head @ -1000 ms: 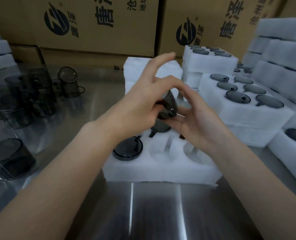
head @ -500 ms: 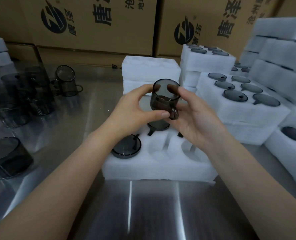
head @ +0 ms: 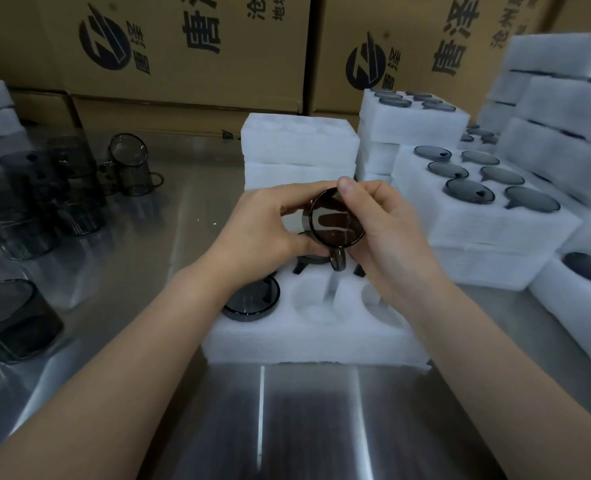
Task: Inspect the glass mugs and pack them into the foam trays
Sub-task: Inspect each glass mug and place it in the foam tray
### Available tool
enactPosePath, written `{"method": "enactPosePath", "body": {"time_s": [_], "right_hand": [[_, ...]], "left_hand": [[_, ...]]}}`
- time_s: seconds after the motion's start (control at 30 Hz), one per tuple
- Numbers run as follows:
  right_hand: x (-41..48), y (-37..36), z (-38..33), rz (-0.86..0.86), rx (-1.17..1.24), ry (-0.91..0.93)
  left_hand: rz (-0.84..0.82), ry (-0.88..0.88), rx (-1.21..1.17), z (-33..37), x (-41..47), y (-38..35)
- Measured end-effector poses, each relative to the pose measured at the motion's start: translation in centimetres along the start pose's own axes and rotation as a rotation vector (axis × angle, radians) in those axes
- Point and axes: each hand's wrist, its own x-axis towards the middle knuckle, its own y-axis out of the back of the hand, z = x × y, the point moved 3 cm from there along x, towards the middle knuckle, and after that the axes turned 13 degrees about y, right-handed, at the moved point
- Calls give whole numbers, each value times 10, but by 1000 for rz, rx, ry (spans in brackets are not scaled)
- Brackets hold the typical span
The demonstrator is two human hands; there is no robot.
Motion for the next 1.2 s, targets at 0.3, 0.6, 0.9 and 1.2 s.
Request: {"method": "enactPosePath", "body": {"time_s": [0.3,0.6,0.9,1.2], "right_hand": [[-3,1,5,-124,-213,52],[-2,4,5,-206,-169,91],[-1,4,-3,-275,165,32],[-1,7,-5,-107,61,40]], "left_hand": [[-4,-44,124,0,-1,-1],[-83,87,-99,-10,5,1],[-131,94,-301,-19,10,3],[-66,12,-69,-10,3,0]]}}
